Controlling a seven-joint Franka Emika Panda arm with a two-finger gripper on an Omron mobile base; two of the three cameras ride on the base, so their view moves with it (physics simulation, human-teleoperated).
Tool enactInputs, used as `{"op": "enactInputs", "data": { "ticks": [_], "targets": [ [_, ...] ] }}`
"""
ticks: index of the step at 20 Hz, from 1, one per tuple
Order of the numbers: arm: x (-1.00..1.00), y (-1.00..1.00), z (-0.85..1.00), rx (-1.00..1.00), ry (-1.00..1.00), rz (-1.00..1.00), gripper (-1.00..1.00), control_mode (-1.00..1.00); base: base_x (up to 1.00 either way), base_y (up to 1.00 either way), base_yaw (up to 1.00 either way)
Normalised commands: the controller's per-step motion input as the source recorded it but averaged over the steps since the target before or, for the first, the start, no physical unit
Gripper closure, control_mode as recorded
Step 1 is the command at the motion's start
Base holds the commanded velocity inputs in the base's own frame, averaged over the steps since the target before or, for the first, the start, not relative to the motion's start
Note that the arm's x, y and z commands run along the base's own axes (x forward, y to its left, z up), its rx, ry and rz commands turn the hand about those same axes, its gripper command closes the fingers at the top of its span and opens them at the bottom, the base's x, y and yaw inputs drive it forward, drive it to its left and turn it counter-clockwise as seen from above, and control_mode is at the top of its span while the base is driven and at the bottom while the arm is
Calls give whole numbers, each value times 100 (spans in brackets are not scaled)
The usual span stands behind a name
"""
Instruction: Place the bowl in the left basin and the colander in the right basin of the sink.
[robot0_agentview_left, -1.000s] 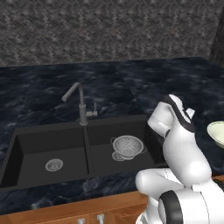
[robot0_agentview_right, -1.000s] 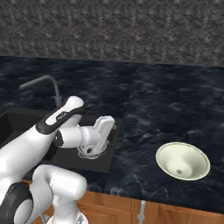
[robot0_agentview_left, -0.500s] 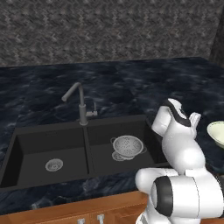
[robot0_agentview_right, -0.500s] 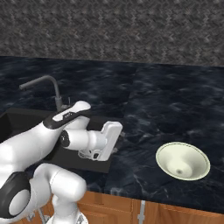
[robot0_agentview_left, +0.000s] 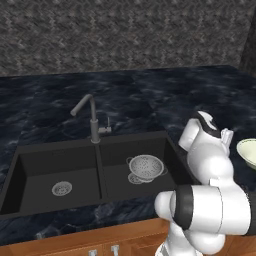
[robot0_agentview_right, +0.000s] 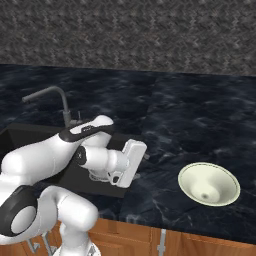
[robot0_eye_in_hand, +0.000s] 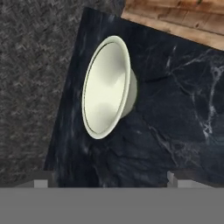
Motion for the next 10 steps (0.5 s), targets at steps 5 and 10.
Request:
{"op": "enactInputs", "data": {
  "ticks": [5, 10],
  "targets": [
    [-12, -13, 48, 0, 18, -22, -100, -100, 0, 0, 0],
    [-14, -24, 32, 0, 11, -21, -100, -100, 0, 0, 0]
  ]
}}
